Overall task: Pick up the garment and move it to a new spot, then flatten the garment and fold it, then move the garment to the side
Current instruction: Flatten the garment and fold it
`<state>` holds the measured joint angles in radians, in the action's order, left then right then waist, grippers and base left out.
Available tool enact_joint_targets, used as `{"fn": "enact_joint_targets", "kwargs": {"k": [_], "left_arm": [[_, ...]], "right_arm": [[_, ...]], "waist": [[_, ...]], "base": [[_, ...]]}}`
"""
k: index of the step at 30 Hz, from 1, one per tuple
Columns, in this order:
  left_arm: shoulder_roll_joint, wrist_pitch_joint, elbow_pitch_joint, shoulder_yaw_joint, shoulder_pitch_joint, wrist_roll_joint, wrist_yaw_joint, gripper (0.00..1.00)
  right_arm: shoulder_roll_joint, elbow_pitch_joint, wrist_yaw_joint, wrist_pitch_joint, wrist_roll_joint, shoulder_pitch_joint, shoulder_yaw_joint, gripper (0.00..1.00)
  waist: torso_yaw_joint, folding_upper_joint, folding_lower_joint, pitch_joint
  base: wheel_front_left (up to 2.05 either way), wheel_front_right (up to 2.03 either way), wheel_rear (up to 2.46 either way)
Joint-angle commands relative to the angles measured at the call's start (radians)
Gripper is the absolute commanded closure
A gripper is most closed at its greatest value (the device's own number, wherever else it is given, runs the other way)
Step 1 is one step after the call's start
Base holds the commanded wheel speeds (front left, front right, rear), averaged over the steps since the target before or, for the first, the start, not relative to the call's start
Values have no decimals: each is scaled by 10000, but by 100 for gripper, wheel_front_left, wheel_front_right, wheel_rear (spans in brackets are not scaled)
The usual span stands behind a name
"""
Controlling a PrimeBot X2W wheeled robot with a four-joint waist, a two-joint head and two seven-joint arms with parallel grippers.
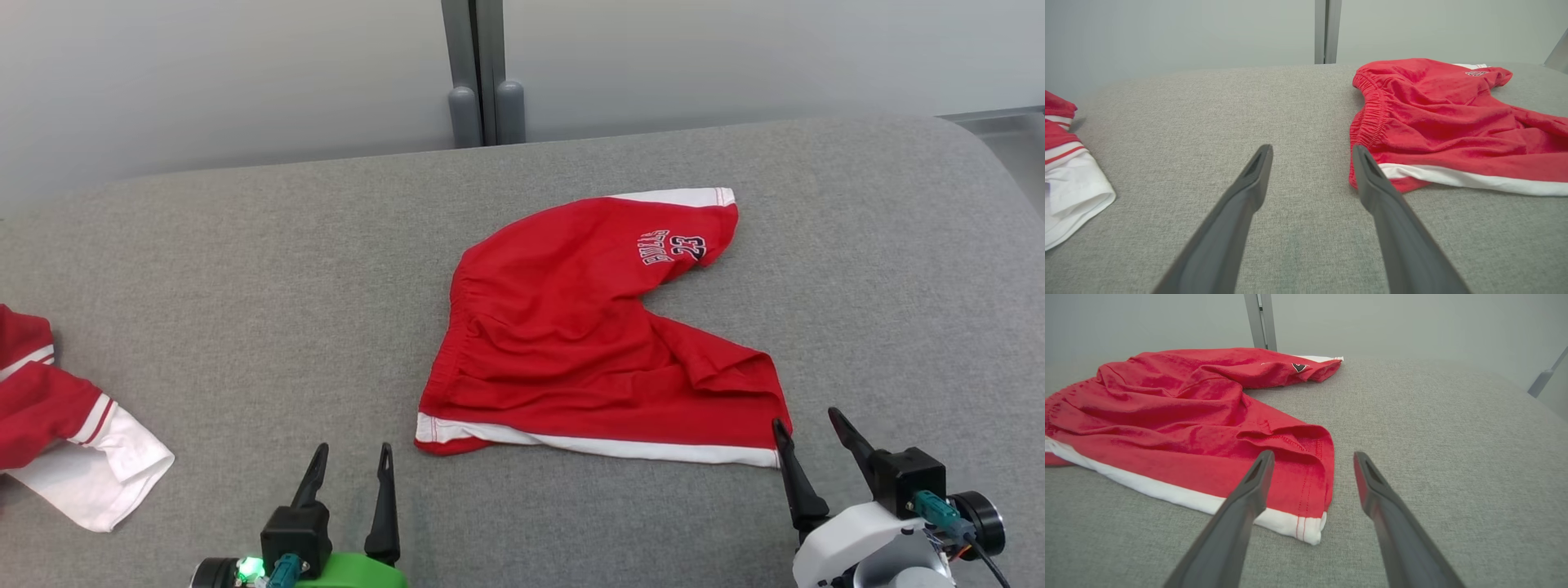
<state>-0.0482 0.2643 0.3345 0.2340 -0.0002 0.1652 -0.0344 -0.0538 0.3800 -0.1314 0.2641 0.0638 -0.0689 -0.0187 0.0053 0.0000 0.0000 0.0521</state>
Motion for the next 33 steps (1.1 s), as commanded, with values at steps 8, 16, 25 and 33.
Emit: {"fn": "enact_joint_targets", "kwargs": {"k": [8,16,25,33], "left_arm": [[-44,0,63,256,-350,162,86,0],[-45,0,106,653,-684,370,275,0],[-45,0,183,846,-955,509,353,0],[-44,0,386,1097,-1075,905,758,0]], "right_arm": [[4,760,14,4,-145,-355,78,0],[5,1856,14,4,-385,-880,-3,0],[8,2816,14,-48,-275,-1160,-135,59],[4,2624,16,-59,-118,-1160,-218,100]], "waist": [[73,0,0,463],[186,0,0,951],[243,0,0,1240],[112,0,0,1370]], "base": [[0,0,0],[0,0,0],[0,0,0],[0,0,0]]}}
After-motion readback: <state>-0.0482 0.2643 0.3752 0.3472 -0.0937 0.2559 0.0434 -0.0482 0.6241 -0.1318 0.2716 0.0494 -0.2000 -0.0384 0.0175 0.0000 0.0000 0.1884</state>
